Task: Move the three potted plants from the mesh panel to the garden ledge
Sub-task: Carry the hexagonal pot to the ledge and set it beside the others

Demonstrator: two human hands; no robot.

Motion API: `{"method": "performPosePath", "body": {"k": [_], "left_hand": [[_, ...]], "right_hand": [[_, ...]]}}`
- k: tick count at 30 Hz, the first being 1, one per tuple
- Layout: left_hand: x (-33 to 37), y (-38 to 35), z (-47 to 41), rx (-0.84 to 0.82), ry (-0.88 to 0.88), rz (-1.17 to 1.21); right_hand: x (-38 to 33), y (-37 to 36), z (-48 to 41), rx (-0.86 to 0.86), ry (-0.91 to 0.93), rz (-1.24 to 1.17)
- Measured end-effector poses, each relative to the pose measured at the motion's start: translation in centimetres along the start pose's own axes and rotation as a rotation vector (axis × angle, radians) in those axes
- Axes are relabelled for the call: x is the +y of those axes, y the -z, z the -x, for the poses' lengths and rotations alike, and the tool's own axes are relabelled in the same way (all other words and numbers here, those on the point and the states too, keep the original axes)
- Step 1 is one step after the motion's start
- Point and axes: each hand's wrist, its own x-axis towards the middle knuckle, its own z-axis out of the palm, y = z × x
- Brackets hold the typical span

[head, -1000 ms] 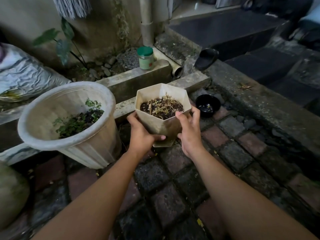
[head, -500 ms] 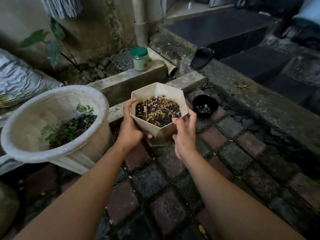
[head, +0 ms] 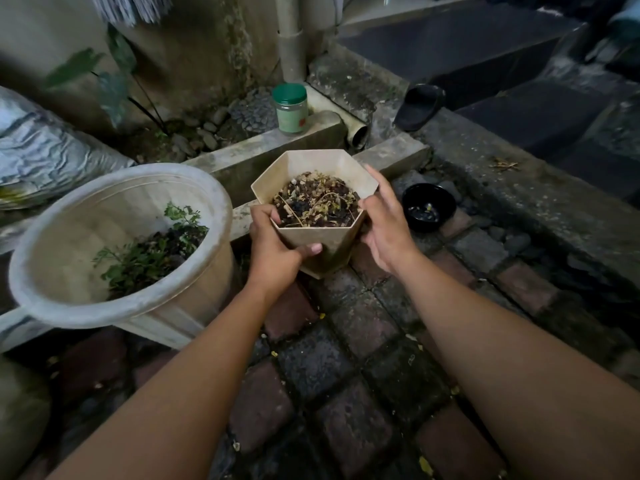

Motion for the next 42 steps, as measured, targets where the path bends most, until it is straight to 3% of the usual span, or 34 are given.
{"method": "performPosePath", "body": {"k": [6,15,22,26,32,38,40,42], "left_hand": [[0.0,-0.6,-0.3,0.072,-0.008,-0.019],[-0.7,0.6,-1.5,0.028,-0.044,-0.229],[-1.2,0.6,-1.5,-0.029,-0.031,-0.226],[-1.2,0.1,-1.0,-0.046,-0.014,-0.156],[-0.4,-1.9,-0.5,0.034,0.013,-0.273],[-0.1,-1.5,-0.5,-0.056,0.016,-0.345],[-0.1,-0.9,-0.6,-0.095,0.034,-0.417],[0.0,-0.4,-0.6,-0.125,0.050,-0.470]], "right_hand": [[1.4,-3.5,3.2,0.251,0.153,0.275],[0.5,-4.4,1.8,0.178,0.107,0.398],[-0.3,-3.4,1.7,0.096,0.107,0.481],[-0.4,-3.0,2.2,0.140,0.216,0.620],[-1.7,-2.6,0.9,0.121,0.181,0.751],[-3.1,-2.1,1.5,0.001,0.148,0.862],[-3.6,-2.1,1.9,0.002,0.244,1.027],[-3.9,-2.2,2.4,0.040,0.478,1.226]]}}
